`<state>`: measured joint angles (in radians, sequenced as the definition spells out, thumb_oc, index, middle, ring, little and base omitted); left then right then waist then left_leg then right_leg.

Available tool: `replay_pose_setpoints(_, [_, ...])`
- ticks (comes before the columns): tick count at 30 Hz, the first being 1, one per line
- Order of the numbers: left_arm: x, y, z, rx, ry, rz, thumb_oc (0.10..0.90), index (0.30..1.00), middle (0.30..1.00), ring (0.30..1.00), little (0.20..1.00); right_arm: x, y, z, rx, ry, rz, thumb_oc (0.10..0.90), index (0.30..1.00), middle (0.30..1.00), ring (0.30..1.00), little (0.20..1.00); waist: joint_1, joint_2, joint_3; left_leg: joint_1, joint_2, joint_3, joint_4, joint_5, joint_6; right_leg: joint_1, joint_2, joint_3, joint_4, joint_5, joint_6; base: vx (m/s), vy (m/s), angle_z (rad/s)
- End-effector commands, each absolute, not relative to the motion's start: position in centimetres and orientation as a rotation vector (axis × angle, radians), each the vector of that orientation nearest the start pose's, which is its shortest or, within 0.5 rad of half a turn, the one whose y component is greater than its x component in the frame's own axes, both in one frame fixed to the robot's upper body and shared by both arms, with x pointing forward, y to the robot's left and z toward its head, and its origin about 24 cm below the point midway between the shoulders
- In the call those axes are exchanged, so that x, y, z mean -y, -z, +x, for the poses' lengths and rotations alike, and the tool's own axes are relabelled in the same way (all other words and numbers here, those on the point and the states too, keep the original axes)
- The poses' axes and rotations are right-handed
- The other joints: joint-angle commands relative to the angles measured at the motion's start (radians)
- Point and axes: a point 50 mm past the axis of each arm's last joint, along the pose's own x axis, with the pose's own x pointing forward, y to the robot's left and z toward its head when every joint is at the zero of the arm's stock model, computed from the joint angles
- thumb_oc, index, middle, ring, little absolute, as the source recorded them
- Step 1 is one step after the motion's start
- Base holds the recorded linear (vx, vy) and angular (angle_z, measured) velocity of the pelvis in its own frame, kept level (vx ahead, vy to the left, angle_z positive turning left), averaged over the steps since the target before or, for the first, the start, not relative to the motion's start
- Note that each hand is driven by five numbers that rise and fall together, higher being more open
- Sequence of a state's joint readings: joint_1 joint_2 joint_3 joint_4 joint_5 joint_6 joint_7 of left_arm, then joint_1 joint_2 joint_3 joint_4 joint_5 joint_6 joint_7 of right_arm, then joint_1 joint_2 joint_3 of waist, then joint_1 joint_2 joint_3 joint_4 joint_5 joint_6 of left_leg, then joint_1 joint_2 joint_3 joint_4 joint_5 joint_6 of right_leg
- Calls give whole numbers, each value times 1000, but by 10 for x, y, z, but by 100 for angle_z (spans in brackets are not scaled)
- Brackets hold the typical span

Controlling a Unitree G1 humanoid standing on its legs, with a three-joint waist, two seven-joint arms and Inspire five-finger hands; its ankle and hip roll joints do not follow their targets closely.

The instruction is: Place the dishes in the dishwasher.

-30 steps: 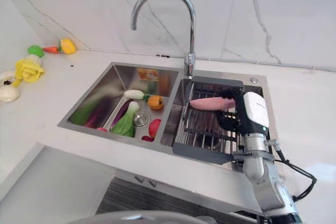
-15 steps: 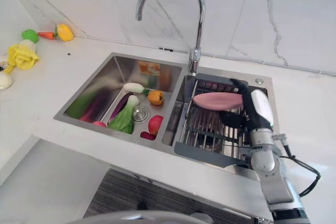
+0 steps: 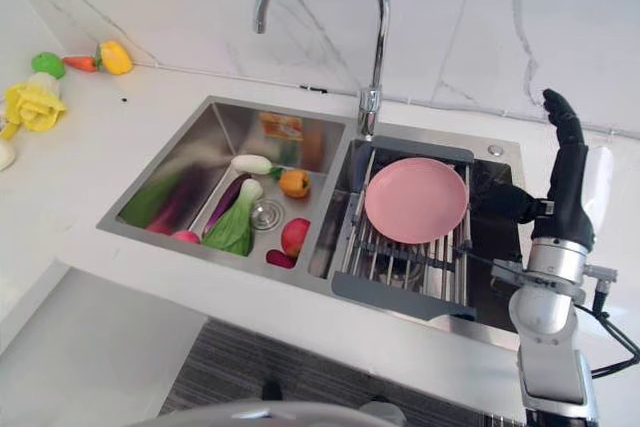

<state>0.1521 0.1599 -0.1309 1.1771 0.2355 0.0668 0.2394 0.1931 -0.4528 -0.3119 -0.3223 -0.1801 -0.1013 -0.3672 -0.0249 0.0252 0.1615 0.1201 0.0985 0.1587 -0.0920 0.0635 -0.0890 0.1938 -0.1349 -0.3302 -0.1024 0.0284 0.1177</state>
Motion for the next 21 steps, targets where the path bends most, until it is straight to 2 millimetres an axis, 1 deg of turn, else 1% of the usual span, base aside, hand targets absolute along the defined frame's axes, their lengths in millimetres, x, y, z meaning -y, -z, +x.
replay_pose_setpoints(1, [-217, 169, 60, -1281, -75, 556, 800, 900, 900, 900, 900, 260, -216, 184, 810, 447, -874, 800, 900, 900, 900, 900, 13, -22, -23, 44, 37, 36, 5, -47, -44, 7, -21, 3, 15, -35, 39, 0, 0, 0])
replay_pose_setpoints(2, [-217, 169, 60, -1280, -72, 553, 800, 900, 900, 900, 900, 261, -217, 182, 799, 429, -916, 800, 900, 900, 900, 900, 12, -24, -22, 44, 37, 36, 5, -47, -45, 6, -21, 4, 15, -35, 39, 0, 0, 0])
replay_pose_setpoints(4, [-217, 169, 61, -1278, -58, 547, 800, 900, 900, 900, 900, 259, -223, 179, 787, 353, -1075, 800, 900, 900, 900, 900, 10, -26, -22, 43, 38, 38, 5, -46, -47, 4, -21, 5, 15, -34, 41, -4, -1, -2])
replay_pose_setpoints(5, [-218, 169, 61, -1276, -56, 548, 800, 900, 900, 900, 900, 261, -223, 179, 768, 328, -1112, 800, 900, 900, 900, 900, 9, -26, -20, 43, 38, 38, 5, -46, -47, 4, -20, 4, 15, -34, 41, 0, 0, 0])
replay_pose_setpoints(7, [-218, 169, 60, -1278, -46, 542, 800, 900, 900, 900, 900, 259, -218, 181, 715, 228, -1131, 800, 900, 900, 900, 900, 6, -29, -19, 44, 37, 39, 5, -47, -46, 3, -20, 4, 15, -33, 41, 0, 0, 0])
replay_pose_setpoints(11, [-220, 169, 59, -1282, -27, 538, 800, 900, 900, 900, 900, 254, -209, 186, 631, 51, -1234, 800, 900, 900, 900, 900, 5, -33, -18, 46, 37, 45, 5, -48, -47, 4, -21, 3, 15, -33, 43, 0, 0, 0])
replay_pose_setpoints(13, [-220, 169, 60, -1280, -23, 539, 800, 900, 900, 900, 900, 253, -202, 188, 583, -8, -1274, 800, 900, 900, 900, 900, 6, -33, -16, 46, 37, 46, 5, -48, -47, 6, -21, 3, 15, -32, 44, 0, 0, 0])
replay_pose_setpoints(15, [-221, 169, 60, -1282, -18, 540, 800, 900, 900, 900, 900, 253, -188, 193, 510, -72, -1335, 800, 900, 900, 900, 900, 7, -32, -12, 48, 37, 46, 5, -49, -47, 7, -22, 2, 15, -32, 44, 0, 0, 0])
replay_pose_setpoints(16, [-221, 169, 60, -1282, -18, 540, 800, 900, 900, 900, 900, 253, -188, 193, 510, -72, -1335, 800, 900, 900, 900, 900, 7, -32, -12, 48, 37, 46, 5, -49, -47, 7, -22, 2, 15, -32, 44, 0, 0, 0])
replay_pose_setpoints(21, [-221, 169, 62, -1278, -8, 550, 800, 900, 900, 900, 900, 252, -159, 201, 405, -150, -1397, 800, 900, 900, 900, 900, 12, -30, -5, 53, 38, 48, 5, -49, -47, 11, -22, 1, 15, -33, 45, 0, 0, 0])
